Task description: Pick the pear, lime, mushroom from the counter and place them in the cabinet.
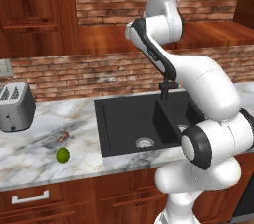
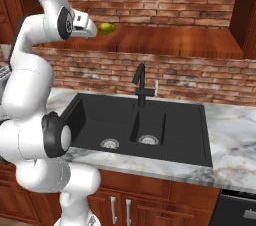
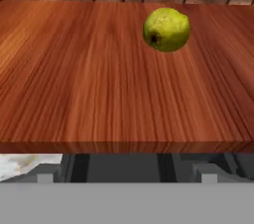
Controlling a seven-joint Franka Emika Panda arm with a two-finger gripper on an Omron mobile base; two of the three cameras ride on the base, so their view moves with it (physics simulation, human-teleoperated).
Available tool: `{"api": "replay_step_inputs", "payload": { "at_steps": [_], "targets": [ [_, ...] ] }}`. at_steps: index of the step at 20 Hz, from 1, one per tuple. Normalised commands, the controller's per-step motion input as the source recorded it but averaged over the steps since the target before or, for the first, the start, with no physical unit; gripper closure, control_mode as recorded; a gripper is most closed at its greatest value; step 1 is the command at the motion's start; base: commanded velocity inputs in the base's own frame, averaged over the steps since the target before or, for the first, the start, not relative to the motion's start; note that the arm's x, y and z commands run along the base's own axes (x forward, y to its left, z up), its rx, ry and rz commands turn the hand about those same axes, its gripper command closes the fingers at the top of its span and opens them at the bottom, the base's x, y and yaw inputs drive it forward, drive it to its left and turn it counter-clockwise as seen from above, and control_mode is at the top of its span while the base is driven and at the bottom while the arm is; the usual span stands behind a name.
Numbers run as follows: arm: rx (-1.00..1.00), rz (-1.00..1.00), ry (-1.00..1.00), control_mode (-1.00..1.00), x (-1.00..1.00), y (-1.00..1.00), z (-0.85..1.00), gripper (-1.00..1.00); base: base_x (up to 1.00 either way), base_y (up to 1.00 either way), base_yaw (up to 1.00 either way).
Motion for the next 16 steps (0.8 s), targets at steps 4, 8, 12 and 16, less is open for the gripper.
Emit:
{"api": "replay_step_inputs", "payload": {
  "at_steps": [4, 8, 12, 16],
  "targets": [
    [0.0, 0.1, -0.2, -1.0, -1.0, -0.36, -0.83, -1.0, 0.0, 0.0, 0.0],
    [0.0, 0.06, -0.02, -1.0, -0.93, 0.15, -0.08, -1.0, 0.0, 0.0, 0.0],
    [0.0, 0.01, 0.28, -1.0, -0.43, 0.56, 0.24, -1.0, 0.0, 0.0, 0.0],
    [0.0, 0.0, 0.37, -1.0, -0.28, 0.71, 0.31, -1.0, 0.0, 0.0, 0.0]
  ]
}}
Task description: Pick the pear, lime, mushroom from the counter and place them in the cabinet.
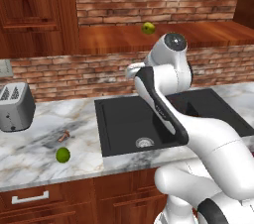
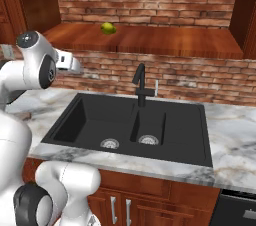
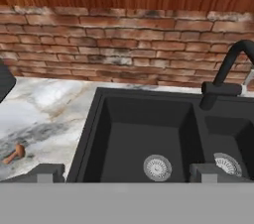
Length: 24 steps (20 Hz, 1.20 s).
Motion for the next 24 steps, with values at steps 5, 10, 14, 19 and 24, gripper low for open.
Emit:
{"api": "replay_step_inputs", "payload": {
  "at_steps": [5, 10, 14, 19, 24],
  "targets": [
    [0.01, 0.0, 0.38, -1.0, -0.27, 0.56, 0.13, -1.0, 0.0, 0.0, 0.0],
    [0.02, 0.0, 0.22, -1.0, -0.57, 0.38, -0.28, -1.0, 0.0, 0.0, 0.0],
    [0.0, 0.0, 0.09, -1.0, -0.77, 0.44, -0.45, -1.0, 0.0, 0.0, 0.0],
    [0.0, 0.01, 0.0, -1.0, -0.83, 0.41, -0.63, -1.0, 0.0, 0.0, 0.0],
    [0.0, 0.01, 0.0, -1.0, -0.2, 0.19, -0.29, -1.0, 0.0, 0.0, 0.0]
  ]
}}
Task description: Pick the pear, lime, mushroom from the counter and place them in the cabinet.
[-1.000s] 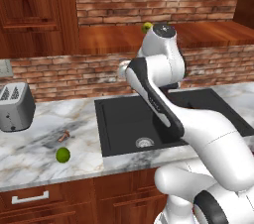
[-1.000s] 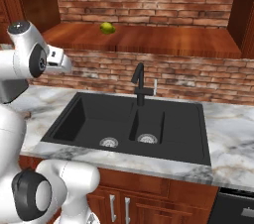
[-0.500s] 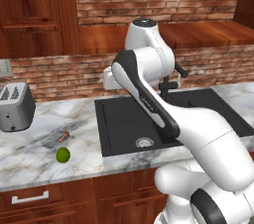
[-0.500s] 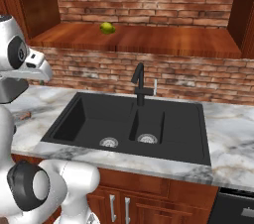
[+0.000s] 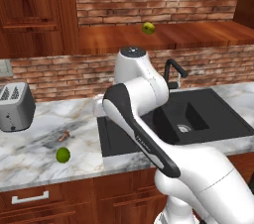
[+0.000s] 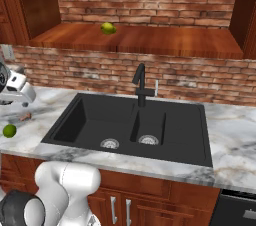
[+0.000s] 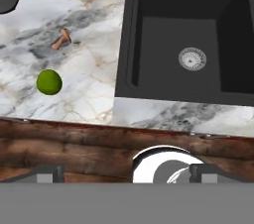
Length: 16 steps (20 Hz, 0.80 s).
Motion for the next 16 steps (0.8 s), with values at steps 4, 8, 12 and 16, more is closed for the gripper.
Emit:
{"api": "replay_step_inputs", "payload": {
  "at_steps": [4, 8, 12, 16],
  "targets": [
    [0.02, 0.0, 0.01, -1.0, 0.01, 0.11, -0.14, -1.0, 0.0, 0.0, 0.0],
    [0.03, 0.0, 0.11, -1.0, 0.18, 0.29, -0.14, -1.0, 0.0, 0.0, 0.0],
    [0.0, 0.0, 0.16, -1.0, 0.28, 0.51, -0.35, -1.0, 0.0, 0.0, 0.0],
    [0.0, 0.0, 0.16, -1.0, 0.33, 0.57, -0.48, -1.0, 0.0, 0.0, 0.0]
  ]
}}
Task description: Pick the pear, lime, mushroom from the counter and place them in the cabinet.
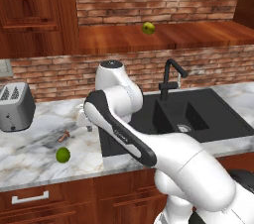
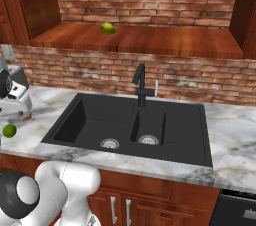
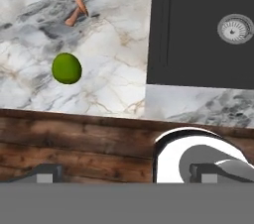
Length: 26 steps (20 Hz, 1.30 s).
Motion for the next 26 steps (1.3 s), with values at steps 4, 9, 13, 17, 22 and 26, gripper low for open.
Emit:
{"api": "replay_step_inputs", "payload": {
  "at_steps": [4, 9, 13, 17, 22, 26],
  "targets": [
    [0.0, 0.0, 0.03, -1.0, 0.23, 0.51, -0.52, -1.0, 0.0, 0.0, 0.0],
    [0.0, 0.0, 0.0, -1.0, 0.19, 0.32, -0.48, -1.0, 0.0, 0.0, 0.0],
    [0.0, 0.0, 0.0, -1.0, 0.27, 0.29, -0.37, -1.0, 0.0, 0.0, 0.0],
    [0.0, 0.0, 0.0, -1.0, 0.29, 0.39, -0.3, -1.0, 0.0, 0.0, 0.0],
    [0.0, 0.0, 0.0, -1.0, 0.14, 0.36, -0.15, -1.0, 0.0, 0.0, 0.0],
    [0.0, 0.0, 0.0, -1.0, 0.15, 0.19, -0.08, -1.0, 0.0, 0.0, 0.0]
  ]
}}
